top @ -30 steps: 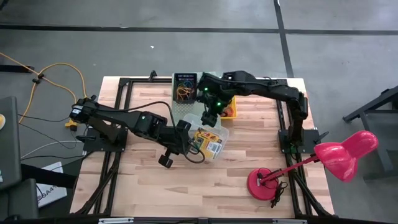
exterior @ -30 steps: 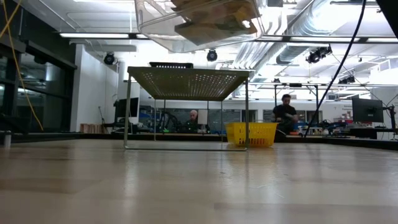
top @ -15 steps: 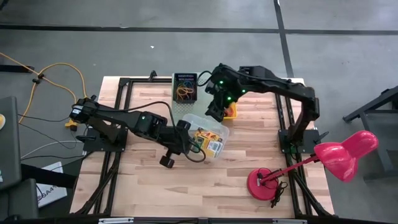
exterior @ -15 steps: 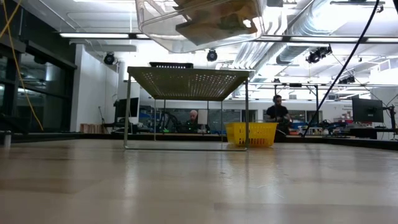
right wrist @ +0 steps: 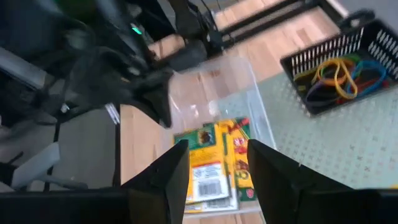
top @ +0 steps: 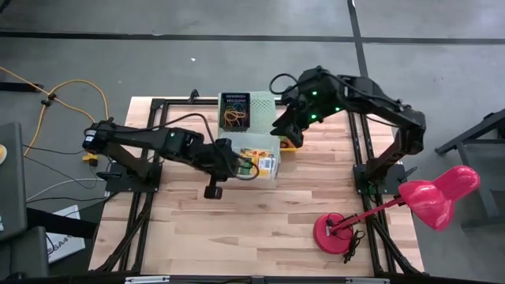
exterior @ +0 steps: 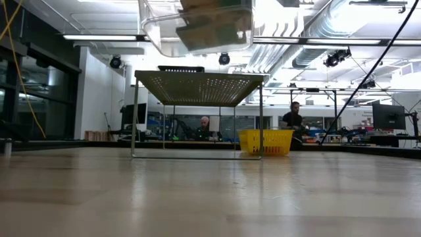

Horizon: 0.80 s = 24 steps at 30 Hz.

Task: Pick & Place Office Desk Supplies
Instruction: Put the transparent bin with sorted crayon boxes on the shelf

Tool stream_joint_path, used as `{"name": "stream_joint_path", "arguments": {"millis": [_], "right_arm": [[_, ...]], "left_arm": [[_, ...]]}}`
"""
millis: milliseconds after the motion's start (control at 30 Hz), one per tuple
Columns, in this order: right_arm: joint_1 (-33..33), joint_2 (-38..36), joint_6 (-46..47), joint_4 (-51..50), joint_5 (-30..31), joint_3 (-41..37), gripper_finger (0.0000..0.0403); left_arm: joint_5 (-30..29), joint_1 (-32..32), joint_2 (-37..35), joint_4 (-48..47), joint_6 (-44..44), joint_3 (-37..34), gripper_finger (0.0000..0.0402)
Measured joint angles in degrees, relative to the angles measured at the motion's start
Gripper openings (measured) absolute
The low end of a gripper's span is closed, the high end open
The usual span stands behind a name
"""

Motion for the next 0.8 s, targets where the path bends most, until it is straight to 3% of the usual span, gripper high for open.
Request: {"name": "stream_joint_path", "arguments": {"millis": [100, 800], "right_arm": [[0.0, -1.4, 0.0, 1.3, -0.1, 0.0, 0.0149], [0.1, -2.6, -1.9, 3.9, -2.2, 0.0, 0.015]], "left_arm": [[1.8, 1.5, 0.7, -0.2, -1.3, 0.0, 0.0], [-0.2, 10.1, 6.3, -1.3, -0.3, 0.0, 0.0]]}}
